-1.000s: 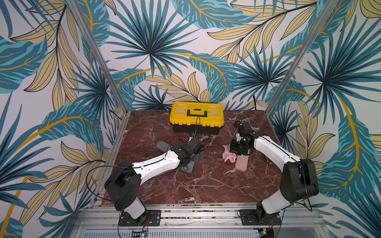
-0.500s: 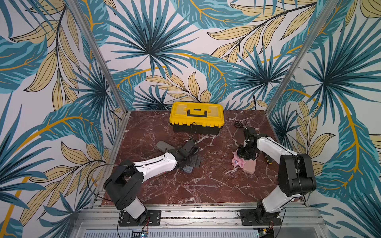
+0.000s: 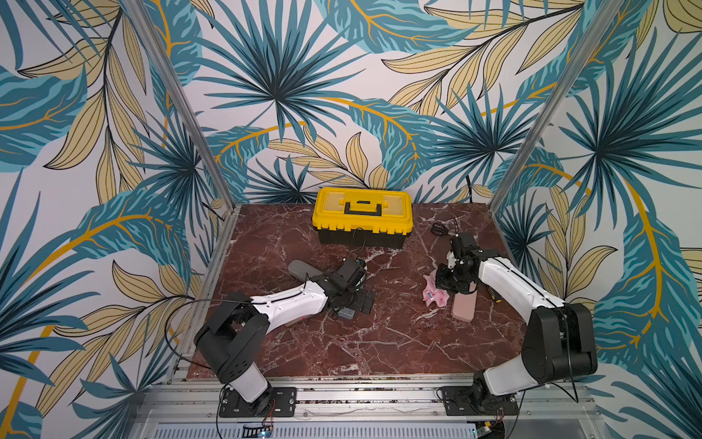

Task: Wipe the eyeglass case
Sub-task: Move the eyeglass case from the center of the board.

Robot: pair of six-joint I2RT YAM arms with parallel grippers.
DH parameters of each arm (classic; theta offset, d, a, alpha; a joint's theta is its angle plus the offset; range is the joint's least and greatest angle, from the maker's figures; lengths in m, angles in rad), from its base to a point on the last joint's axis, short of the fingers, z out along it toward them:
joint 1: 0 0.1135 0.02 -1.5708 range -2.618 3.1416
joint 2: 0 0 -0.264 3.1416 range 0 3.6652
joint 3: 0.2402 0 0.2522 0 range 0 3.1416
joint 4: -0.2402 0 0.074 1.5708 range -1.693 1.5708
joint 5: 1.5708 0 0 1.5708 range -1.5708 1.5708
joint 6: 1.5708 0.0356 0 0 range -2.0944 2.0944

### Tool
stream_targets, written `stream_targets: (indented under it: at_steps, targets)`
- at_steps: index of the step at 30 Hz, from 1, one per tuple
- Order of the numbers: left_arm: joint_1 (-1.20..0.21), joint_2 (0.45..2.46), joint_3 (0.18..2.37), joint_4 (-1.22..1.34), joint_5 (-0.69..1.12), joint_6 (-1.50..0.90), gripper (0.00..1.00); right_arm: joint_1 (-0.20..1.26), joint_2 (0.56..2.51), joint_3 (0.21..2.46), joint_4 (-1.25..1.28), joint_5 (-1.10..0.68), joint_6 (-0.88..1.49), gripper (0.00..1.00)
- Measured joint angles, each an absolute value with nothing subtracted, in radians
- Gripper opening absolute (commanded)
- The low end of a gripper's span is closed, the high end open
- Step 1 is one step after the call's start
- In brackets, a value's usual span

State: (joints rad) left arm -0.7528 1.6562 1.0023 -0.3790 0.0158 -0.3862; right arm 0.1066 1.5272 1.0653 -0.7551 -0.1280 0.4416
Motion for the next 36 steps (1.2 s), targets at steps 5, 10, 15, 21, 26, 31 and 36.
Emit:
stream_targets:
  at_steps: [5, 10, 15, 21, 26, 31, 36]
  targets:
    - [-0.765, 1.671, 1.063, -0.477, -0.110, -0.366, 1.00, 0.126, 1.527, 1.046, -0.749, -0.145, 0.460, 0.00]
    - [-0.764, 1.614, 1.063, -0.516, -0.192, -0.366, 1.00, 0.143, 1.544, 1.042, -0.730, -0.160, 0.475, 0.00]
    - [-0.762, 1.666, 1.063, -0.513, -0.213, -0.363, 1.00, 0.165, 1.579, 1.061, -0.731, -0.166, 0.483, 0.00]
    - [-0.747, 1.742, 1.063, -0.460, -0.187, -0.348, 1.00, 0.171, 1.582, 1.079, -0.731, -0.166, 0.483, 0.00]
    - [-0.722, 1.758, 1.049, -0.377, -0.130, -0.342, 0.88, 0.171, 1.582, 1.079, -0.730, -0.166, 0.487, 0.00]
    - [-0.709, 1.772, 1.014, -0.273, -0.044, -0.308, 0.69, 0.171, 1.582, 1.079, -0.731, -0.166, 0.487, 0.00]
    - [-0.713, 1.779, 1.008, -0.217, 0.027, -0.243, 0.62, 0.171, 1.582, 1.079, -0.732, -0.165, 0.486, 0.00]
